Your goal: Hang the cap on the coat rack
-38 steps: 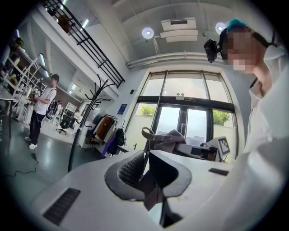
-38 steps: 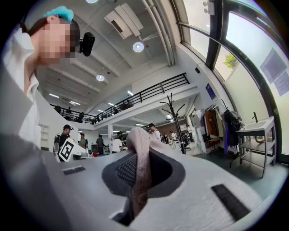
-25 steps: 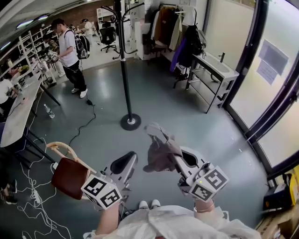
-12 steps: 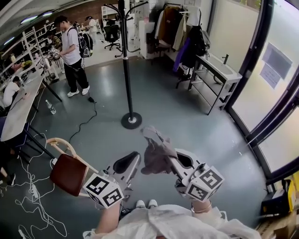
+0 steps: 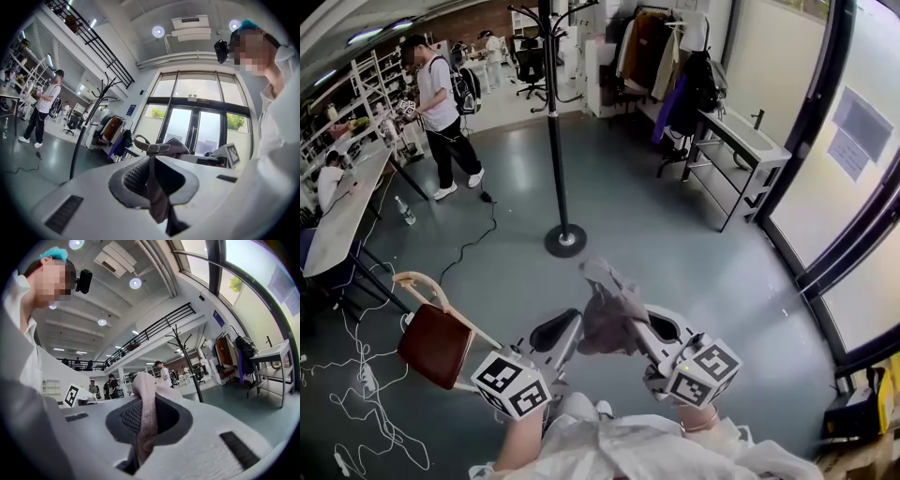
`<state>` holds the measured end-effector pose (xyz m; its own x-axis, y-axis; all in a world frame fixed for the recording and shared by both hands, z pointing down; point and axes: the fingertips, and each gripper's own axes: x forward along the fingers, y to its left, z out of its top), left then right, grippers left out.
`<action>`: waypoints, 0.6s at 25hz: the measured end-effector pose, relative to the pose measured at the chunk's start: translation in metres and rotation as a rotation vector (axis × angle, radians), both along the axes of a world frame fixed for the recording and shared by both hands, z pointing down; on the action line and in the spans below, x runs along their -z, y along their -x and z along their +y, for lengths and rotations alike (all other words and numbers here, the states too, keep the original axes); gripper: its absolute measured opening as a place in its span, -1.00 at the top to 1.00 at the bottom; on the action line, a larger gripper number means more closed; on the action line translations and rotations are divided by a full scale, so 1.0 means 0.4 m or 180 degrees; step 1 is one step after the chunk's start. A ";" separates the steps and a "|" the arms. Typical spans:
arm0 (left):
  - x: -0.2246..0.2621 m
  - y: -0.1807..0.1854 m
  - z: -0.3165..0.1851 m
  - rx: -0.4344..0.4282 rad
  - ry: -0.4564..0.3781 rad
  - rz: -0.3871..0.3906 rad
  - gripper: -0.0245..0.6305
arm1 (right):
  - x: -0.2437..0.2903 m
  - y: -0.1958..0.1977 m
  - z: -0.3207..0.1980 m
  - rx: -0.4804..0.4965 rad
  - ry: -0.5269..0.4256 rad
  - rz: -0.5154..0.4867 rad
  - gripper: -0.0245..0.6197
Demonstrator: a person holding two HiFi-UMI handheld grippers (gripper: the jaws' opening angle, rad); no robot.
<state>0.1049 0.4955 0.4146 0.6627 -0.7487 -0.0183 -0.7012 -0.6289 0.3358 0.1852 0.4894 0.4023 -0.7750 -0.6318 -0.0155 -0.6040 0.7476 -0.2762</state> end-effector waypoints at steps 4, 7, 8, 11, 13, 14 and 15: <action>-0.018 -0.001 -0.012 0.0026 0.0000 -0.0029 0.80 | -0.015 -0.010 -0.003 0.0062 0.0016 0.0107 0.89; -0.024 0.002 -0.033 0.0021 0.0060 0.0035 0.80 | -0.018 -0.022 -0.022 0.0047 0.0027 0.0158 0.89; -0.030 0.001 -0.040 -0.0001 0.0062 0.0068 0.80 | -0.020 -0.025 -0.033 0.0018 0.0044 0.0166 0.89; -0.038 0.007 -0.062 -0.0051 0.0051 0.0115 0.80 | -0.029 -0.019 -0.072 -0.0045 0.0076 0.0168 0.89; -0.031 0.020 -0.086 -0.0058 0.0035 0.0087 0.80 | -0.029 -0.006 -0.107 -0.0059 0.0055 0.0164 0.89; -0.027 0.030 -0.103 -0.0054 0.0026 0.0067 0.80 | -0.027 0.003 -0.128 -0.0065 0.0042 0.0155 0.89; -0.023 0.044 -0.122 -0.0047 0.0013 0.0052 0.80 | -0.024 0.014 -0.149 -0.0069 0.0030 0.0142 0.89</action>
<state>0.0874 0.4466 0.4237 0.6732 -0.7390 -0.0262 -0.6863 -0.6377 0.3498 0.1796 0.4300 0.4119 -0.7610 -0.6483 0.0248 -0.6318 0.7318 -0.2556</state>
